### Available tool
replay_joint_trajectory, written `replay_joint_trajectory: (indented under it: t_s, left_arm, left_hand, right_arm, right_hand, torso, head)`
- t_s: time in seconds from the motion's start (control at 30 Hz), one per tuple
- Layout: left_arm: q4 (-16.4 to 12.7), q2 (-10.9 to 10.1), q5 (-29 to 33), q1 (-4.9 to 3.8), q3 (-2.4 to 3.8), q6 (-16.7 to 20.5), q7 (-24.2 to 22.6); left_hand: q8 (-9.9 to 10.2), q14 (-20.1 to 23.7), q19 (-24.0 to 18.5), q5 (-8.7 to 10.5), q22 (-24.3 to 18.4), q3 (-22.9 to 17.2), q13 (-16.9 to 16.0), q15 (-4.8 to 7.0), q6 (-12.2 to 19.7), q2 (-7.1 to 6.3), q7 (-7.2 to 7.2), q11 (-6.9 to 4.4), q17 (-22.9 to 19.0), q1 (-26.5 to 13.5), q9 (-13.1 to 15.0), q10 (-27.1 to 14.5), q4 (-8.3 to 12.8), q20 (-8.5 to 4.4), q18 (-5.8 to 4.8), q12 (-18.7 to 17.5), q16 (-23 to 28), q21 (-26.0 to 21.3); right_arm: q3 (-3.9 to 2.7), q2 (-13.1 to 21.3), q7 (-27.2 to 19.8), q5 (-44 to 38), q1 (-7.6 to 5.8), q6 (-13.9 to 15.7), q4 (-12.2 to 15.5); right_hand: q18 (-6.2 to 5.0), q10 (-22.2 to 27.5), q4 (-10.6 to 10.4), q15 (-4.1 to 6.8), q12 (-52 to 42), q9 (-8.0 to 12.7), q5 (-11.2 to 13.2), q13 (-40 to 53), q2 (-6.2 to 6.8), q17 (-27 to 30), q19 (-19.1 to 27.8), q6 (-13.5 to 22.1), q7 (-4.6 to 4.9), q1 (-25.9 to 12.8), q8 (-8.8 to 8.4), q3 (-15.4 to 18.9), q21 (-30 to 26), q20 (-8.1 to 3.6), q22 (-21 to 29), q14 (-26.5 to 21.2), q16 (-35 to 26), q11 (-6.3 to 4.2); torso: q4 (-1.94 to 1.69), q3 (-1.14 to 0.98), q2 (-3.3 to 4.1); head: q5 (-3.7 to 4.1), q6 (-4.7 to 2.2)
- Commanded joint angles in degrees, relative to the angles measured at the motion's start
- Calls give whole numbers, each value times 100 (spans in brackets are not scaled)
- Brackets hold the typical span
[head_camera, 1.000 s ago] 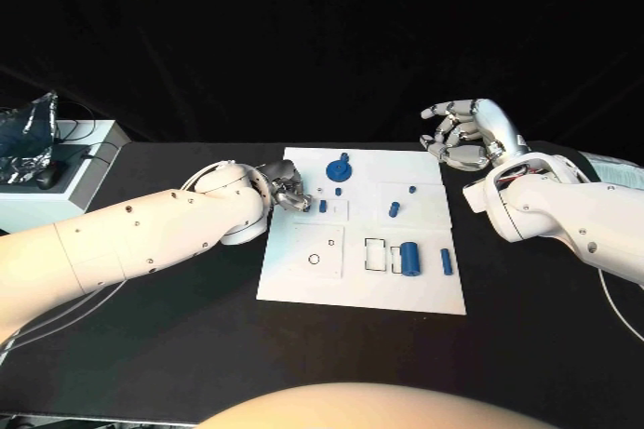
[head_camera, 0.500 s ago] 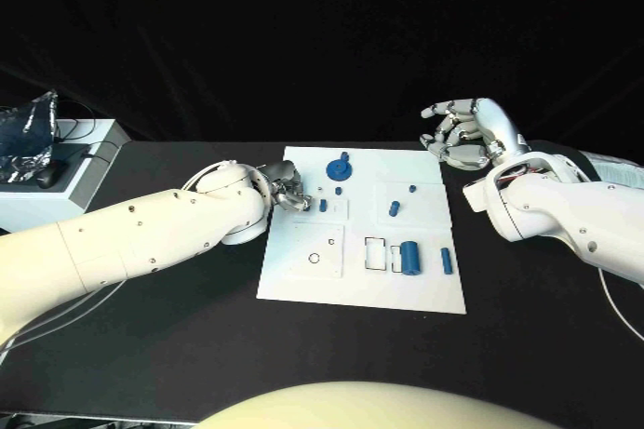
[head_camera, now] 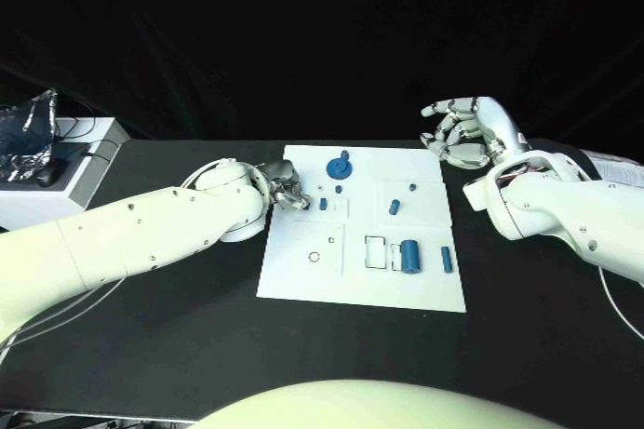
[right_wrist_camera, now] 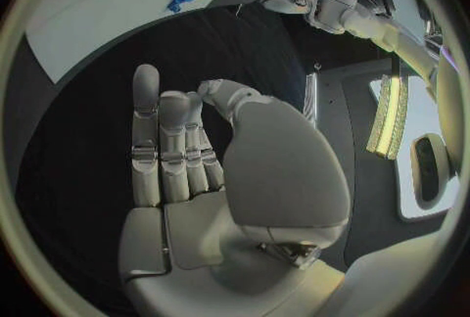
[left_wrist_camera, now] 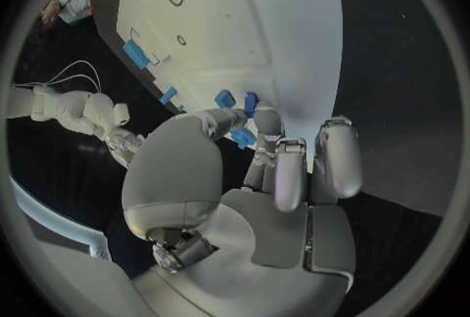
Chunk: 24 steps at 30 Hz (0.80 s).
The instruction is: Assemble the parts on the task board
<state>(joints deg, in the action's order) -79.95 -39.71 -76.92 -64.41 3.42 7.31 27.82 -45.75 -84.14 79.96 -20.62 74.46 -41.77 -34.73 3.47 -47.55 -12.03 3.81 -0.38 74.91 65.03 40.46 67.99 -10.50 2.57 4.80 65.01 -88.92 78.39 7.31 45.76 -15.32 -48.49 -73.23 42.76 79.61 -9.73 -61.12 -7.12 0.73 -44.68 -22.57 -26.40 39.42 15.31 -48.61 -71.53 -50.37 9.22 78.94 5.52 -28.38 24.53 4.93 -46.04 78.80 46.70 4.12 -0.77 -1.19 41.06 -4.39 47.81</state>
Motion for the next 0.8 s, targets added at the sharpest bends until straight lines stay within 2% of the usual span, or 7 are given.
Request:
replay_joint_trajectory:
  t_s: [0.03,0.67,0.8]
  left_arm:
    - [3,2,-29,11,-13,-251,35]
    - [15,11,2,8,-24,-387,52]
    - [32,26,101,7,-27,-415,58]
  left_hand:
    - [16,-519,41,-31,-4,-1144,8,43,-35,7,13,-19,1300,53,10,39,1115,-8,-63,-19,-8,27]
    - [28,-524,40,-18,-7,-1157,-10,45,-45,-10,12,-20,1316,43,5,60,1102,-13,-63,-23,-15,24]
    - [41,-521,33,26,-17,-1093,-60,45,-51,-54,-2,-26,1305,-57,9,131,1002,-14,-62,-15,-9,13]
  right_arm:
    - [-2,3,-64,-23,3,-36,12]
    - [-2,11,-58,-23,3,-35,25]
    - [-2,14,-56,-23,3,-34,30]
  right_hand:
    - [-64,39,-19,-6,-24,-8,-39,-12,-25,-20,-50,-4,34,-50,22,-28,-33,1,6,45,-26,0]
    - [-64,39,-19,-6,-24,-8,-39,-12,-25,-20,-50,-4,34,-50,22,-28,-33,1,6,45,-26,0]
    - [-64,40,-18,-7,-29,-10,-44,-17,-25,-24,-53,-3,34,-59,22,-32,-37,2,7,47,-36,1]
  torso:
    - [1,-2,-1]
    - [0,-5,0]
    - [2,-6,0]
  head:
    - [2,6]
    - [10,19]
    - [15,25]
